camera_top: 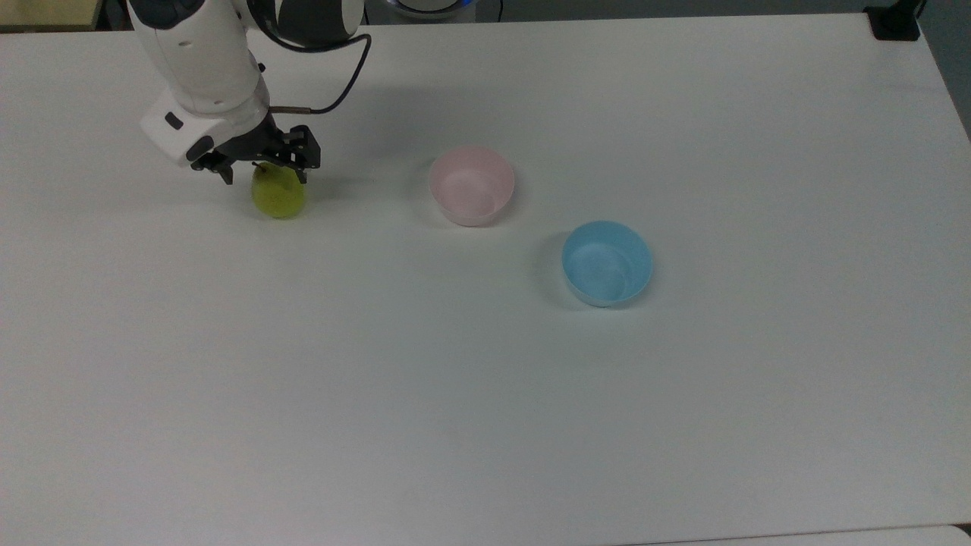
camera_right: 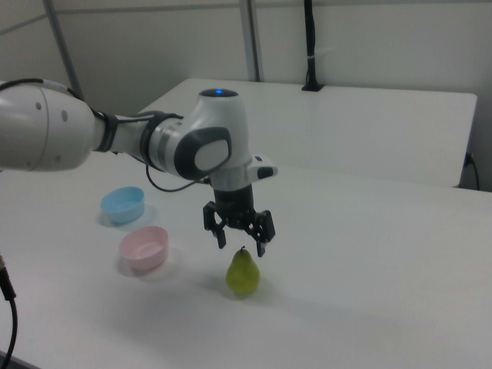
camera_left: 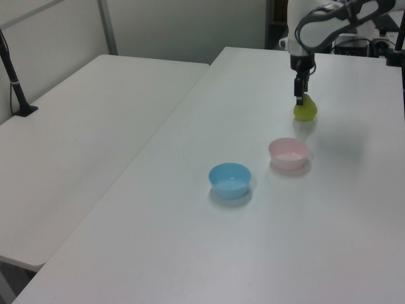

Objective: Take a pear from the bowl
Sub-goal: 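Open the gripper to release the pear and raise the gripper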

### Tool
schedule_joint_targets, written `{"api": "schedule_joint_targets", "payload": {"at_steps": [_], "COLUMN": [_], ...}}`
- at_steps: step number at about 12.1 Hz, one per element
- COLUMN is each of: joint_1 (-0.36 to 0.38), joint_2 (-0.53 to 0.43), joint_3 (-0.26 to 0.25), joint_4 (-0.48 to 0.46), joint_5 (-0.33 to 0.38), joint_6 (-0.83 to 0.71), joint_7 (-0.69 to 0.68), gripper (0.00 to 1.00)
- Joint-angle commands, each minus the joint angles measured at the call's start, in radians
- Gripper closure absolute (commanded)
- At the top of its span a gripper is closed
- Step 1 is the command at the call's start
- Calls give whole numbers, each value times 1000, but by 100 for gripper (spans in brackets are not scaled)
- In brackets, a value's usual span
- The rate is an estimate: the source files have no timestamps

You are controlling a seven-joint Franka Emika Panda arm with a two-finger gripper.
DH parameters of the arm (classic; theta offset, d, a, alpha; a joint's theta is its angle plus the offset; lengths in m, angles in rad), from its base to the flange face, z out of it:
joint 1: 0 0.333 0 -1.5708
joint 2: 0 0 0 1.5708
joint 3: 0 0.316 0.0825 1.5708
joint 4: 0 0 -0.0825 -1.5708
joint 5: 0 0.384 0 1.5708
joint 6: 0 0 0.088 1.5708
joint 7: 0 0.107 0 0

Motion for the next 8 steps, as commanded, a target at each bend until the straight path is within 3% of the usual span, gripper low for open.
{"api": "schedule_joint_targets", "payload": {"at_steps": [1,5,8], "joint_1": [56,187,251], "joint_2": [-115,-149,-195], "joint_3": [13,13,13], "joint_4": [19,178,223], "joint_5": [-9,-3,-1], "joint_6": [-105,-282,-371], "joint_7": [29,239,299], "gripper": [0,0,0]}}
